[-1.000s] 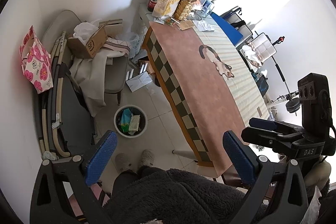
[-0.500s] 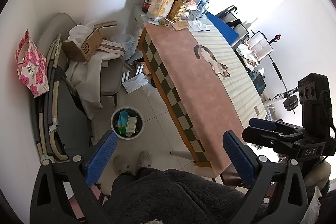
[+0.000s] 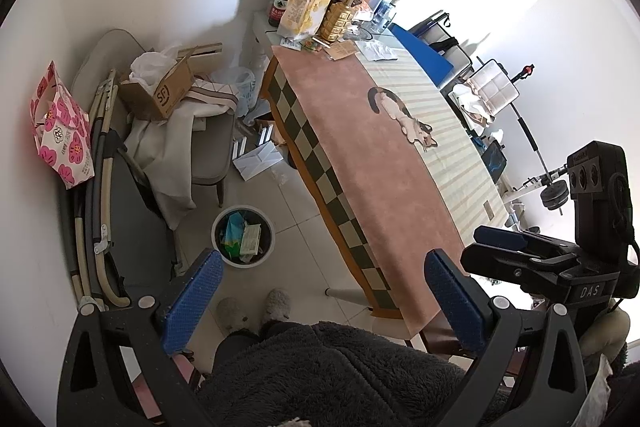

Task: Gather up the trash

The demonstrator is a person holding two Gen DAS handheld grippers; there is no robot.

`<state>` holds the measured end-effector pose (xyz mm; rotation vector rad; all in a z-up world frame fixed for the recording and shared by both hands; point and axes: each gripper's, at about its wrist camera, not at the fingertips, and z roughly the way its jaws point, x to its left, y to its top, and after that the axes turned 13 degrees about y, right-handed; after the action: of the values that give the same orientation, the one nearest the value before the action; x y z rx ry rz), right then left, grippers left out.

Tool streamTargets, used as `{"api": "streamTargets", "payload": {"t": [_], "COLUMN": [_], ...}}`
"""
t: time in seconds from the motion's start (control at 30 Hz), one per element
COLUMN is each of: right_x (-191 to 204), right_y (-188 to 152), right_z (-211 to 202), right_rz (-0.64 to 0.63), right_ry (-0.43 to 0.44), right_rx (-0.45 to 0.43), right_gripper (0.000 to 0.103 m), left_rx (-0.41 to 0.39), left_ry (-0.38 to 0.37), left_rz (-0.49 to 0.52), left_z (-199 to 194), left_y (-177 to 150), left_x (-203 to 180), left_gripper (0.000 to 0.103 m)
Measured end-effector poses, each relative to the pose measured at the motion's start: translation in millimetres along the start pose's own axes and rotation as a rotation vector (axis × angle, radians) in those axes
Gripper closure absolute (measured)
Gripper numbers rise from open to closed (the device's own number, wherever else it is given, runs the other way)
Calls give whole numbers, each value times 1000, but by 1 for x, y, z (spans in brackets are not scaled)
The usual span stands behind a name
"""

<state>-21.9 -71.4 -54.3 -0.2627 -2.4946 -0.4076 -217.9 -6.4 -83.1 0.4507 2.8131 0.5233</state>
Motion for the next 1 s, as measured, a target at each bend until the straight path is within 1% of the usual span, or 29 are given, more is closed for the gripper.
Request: {"api": "streamTargets", "payload": {"t": [1.0], "right_x": [6], "right_y": [-3], "right_z": [6], "right_rz": [5], "right_ry": [8], "right_rx": [-7], "right_gripper": [0], "left_rx": [3], "left_ry": [-1], "left_rz": [1], "left_z": [-4], "left_y": [-1], "left_x": [4], "left_gripper": [0]}}
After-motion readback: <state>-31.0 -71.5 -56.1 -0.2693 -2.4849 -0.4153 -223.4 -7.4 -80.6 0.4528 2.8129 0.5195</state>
